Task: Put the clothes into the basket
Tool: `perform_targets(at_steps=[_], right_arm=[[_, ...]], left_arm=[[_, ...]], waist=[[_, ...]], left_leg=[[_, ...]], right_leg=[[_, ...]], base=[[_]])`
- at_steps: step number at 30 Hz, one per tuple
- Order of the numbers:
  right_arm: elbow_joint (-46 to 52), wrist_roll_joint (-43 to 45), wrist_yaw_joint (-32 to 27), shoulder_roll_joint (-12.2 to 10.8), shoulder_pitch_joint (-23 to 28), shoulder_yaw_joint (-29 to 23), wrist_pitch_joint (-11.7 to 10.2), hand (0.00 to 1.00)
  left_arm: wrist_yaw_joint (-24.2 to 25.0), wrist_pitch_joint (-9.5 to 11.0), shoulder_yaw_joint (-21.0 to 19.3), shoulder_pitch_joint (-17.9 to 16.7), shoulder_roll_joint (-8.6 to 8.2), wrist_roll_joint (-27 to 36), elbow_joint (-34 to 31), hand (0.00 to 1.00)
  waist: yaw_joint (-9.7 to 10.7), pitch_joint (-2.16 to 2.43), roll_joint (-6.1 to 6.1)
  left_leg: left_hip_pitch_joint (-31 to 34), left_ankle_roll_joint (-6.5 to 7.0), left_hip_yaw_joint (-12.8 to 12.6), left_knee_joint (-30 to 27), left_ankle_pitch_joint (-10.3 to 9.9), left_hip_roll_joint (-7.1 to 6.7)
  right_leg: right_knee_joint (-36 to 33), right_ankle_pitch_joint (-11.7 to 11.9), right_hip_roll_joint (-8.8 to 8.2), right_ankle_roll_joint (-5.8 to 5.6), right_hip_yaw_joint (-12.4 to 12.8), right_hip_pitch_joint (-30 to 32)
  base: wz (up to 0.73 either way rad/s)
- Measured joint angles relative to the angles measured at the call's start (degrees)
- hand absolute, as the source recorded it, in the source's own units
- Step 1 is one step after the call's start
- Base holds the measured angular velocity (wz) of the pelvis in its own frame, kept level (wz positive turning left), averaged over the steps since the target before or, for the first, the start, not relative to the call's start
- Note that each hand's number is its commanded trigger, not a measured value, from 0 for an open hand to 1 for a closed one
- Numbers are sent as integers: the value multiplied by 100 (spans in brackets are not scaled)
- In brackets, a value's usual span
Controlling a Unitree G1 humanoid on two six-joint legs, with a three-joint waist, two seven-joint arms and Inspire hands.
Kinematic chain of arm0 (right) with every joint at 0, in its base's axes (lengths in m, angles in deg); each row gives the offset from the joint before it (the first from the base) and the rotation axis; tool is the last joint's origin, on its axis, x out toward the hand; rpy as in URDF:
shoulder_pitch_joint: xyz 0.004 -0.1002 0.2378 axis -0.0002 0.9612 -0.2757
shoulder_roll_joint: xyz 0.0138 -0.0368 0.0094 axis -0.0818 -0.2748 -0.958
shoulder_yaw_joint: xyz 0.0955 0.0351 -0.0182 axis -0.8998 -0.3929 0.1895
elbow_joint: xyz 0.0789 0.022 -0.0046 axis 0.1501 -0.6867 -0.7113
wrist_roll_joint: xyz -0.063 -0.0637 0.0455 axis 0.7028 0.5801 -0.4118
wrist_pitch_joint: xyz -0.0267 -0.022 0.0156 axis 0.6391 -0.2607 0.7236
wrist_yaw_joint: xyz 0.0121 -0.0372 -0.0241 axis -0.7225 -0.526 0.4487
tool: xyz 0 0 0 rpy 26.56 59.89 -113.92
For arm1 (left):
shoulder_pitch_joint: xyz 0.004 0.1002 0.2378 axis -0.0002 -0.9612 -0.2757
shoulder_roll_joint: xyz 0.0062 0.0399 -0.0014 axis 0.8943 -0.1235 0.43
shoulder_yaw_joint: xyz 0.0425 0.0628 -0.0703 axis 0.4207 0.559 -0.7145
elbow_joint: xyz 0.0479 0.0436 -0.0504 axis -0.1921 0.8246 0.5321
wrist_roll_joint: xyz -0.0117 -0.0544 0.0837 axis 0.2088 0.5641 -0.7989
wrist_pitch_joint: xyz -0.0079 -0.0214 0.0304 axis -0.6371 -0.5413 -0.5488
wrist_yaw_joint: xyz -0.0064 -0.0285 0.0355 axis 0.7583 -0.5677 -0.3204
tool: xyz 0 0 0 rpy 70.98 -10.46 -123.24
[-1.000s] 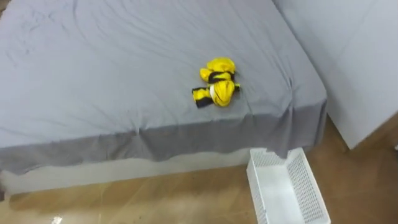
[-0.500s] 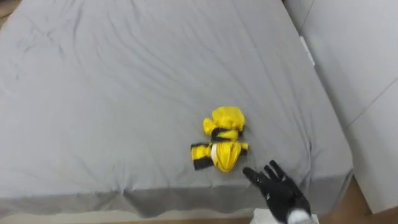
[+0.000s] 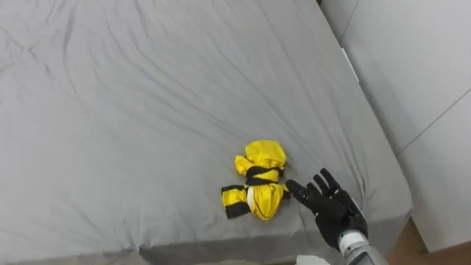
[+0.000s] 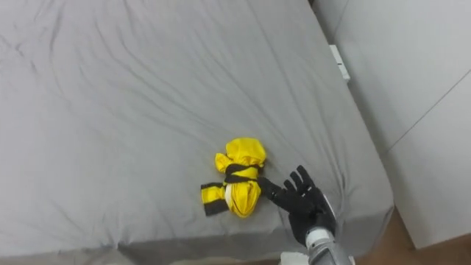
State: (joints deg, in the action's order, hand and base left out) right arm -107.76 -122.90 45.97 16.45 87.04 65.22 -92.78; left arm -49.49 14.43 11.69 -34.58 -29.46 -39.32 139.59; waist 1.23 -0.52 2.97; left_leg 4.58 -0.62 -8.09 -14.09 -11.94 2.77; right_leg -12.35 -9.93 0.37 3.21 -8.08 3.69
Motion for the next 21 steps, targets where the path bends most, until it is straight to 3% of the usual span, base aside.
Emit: perform_targets(at_steps=[5,8,11,17,21], right_arm=[[245,308,-4,51,-2,-10,12,0],[290,385,-9,61,-253,17,-13,0],[231,417,-23,184,-496,18,-4,0],[-31,449,-96,249,-811,18,43,0],[-859,443,-298,252,-1315,-6,43,0]], left_arm=[[2,3,-114,90,14,-3,266,0],[2,2,-117,112,149,-3,336,0],[2,-48,-170,189,221,11,392,0],[2,-147,-224,328,227,14,386,0],[2,-154,-229,455,214,18,469,0]], waist=[[-17,11,25],[-18,21,79],[-57,2,107],[-301,-25,170],[-401,-36,181]], left_leg=[[97,74,-13,46,54,-69],[134,92,23,49,64,-95],[192,112,46,44,76,-124],[324,131,147,34,89,-148],[521,140,232,-47,95,-157]], right_leg=[[65,52,-51,-70,9,83],[71,65,-46,-92,2,113],[78,72,-108,-109,-59,148],[67,64,-136,-124,-143,249],[53,64,-159,-125,-273,363]], base=[[2],[4],[10],[7],[15]])
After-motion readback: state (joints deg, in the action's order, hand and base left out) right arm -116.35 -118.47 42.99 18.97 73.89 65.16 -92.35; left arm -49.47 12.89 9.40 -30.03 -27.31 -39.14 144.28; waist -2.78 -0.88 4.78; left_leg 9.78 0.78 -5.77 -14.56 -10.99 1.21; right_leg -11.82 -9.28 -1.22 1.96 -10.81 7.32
